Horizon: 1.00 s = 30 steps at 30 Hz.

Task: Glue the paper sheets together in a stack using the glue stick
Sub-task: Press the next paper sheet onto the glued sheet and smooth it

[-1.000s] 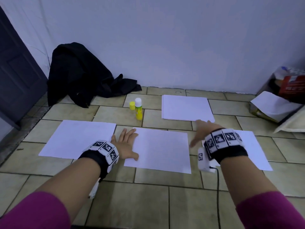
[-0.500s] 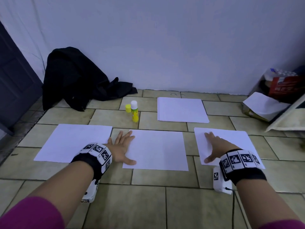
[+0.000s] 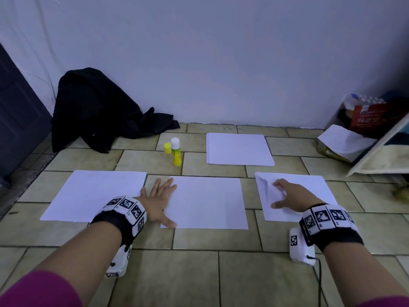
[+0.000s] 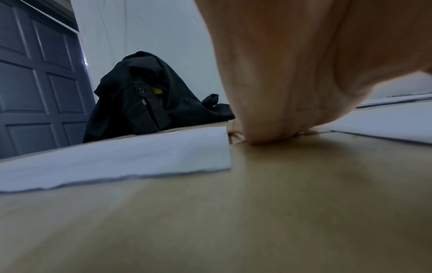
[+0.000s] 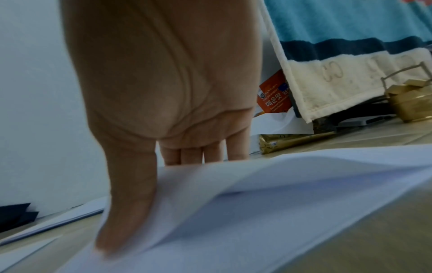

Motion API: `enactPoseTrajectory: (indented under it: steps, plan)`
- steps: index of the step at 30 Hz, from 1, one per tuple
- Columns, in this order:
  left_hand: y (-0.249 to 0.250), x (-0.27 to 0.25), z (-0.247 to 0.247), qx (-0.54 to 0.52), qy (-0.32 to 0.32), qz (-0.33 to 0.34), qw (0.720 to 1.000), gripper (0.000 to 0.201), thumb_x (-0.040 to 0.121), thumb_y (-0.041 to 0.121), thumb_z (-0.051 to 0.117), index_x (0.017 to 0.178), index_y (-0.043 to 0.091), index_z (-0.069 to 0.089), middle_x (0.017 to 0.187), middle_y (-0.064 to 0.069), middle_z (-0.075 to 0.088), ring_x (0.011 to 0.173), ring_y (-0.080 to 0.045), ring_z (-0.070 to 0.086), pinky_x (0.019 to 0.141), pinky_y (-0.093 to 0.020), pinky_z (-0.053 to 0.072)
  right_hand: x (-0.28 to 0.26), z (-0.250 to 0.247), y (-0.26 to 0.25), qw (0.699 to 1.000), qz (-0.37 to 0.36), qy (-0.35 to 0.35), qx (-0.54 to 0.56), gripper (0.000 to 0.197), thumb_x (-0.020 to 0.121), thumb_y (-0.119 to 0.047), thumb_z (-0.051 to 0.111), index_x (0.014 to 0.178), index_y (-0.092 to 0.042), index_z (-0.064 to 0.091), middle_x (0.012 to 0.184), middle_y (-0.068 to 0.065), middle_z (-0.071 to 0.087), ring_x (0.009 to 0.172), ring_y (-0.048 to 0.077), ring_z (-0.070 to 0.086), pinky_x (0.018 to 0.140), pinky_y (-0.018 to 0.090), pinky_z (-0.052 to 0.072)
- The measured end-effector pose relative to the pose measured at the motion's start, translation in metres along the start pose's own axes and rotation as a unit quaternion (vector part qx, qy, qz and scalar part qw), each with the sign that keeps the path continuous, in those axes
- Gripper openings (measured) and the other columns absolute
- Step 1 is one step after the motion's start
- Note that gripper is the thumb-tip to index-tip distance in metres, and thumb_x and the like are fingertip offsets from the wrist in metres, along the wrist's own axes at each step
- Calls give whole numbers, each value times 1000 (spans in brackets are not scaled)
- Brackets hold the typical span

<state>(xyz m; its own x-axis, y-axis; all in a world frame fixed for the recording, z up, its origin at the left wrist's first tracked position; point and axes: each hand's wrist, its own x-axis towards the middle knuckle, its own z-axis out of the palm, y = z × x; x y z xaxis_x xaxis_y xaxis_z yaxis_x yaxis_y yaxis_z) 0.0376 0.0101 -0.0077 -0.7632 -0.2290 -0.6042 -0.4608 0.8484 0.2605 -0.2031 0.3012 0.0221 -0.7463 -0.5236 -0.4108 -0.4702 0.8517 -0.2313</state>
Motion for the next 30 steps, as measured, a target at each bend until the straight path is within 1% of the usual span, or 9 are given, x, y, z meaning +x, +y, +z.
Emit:
enactPoseTrajectory:
  steps: [3,5,8,11,13,17,21,26,30]
  plan:
    - [1,-2,0,2,4,-5,1000,142,41,77,56,151,23,-15,154,9,-32,140,-21,-33,113,-56,-11,1,-2,5,999,-5,40,30,28,89,-27,63,114,-16,58,114,4,62,100,21,52,80,26,34]
    - [2,-2,0,-5,5,-4,1000,142,41,76,56,151,22,-15,154,9,-32,140,-20,-33,113,-56,-11,-1,-7,8,994,3,88,71,5,91,-20,60,92,-15,59,94,5,64,88,23,50,69,26,33]
    - [3,-2,-1,-8,5,-7,1000,147,34,82,51,151,24,-15,154,10,-31,140,-19,-33,112,-56,-12,-8,-18,16,969,22,209,129,15,86,-11,62,100,-6,64,85,10,62,79,26,51,68,29,33]
    - [5,-2,1,8,15,-21,1000,132,63,70,70,151,23,-16,154,8,-32,140,-21,-34,112,-58,-11,-23,-35,14,941,38,292,164,19,85,-9,59,102,-2,63,84,16,63,78,30,53,68,31,36]
    - [9,-2,1,15,15,-25,999,128,67,71,67,151,23,-17,153,8,-34,140,-23,-34,111,-60,-12,-32,-44,2,932,33,310,186,19,86,-10,58,103,-1,60,89,21,63,80,32,53,68,33,36]
    - [12,-1,1,19,-5,-16,1000,166,11,103,32,150,27,-20,151,14,-36,138,-24,-37,106,-65,-16,-40,-33,-55,945,-25,259,197,39,93,-16,54,130,-3,48,111,23,61,100,35,55,70,29,30]
    - [11,2,1,15,-9,-15,1000,174,0,103,24,150,27,-20,150,14,-37,138,-24,-37,106,-65,-15,-44,6,-114,974,-74,140,163,45,97,-22,47,139,-10,36,123,21,57,110,35,54,79,33,38]
    - [13,4,2,28,-2,-29,999,167,12,100,36,150,25,-20,151,12,-36,139,-27,-36,106,-67,-14,-47,38,-162,986,-124,60,93,42,100,-25,40,136,-6,34,124,18,56,113,34,53,84,33,40]
    - [14,2,4,26,10,-38,999,127,67,75,62,151,24,-19,152,11,-35,139,-27,-36,107,-66,-14,-45,50,-177,985,-135,52,96,37,99,-23,41,131,-5,37,121,17,58,109,32,56,76,29,37]
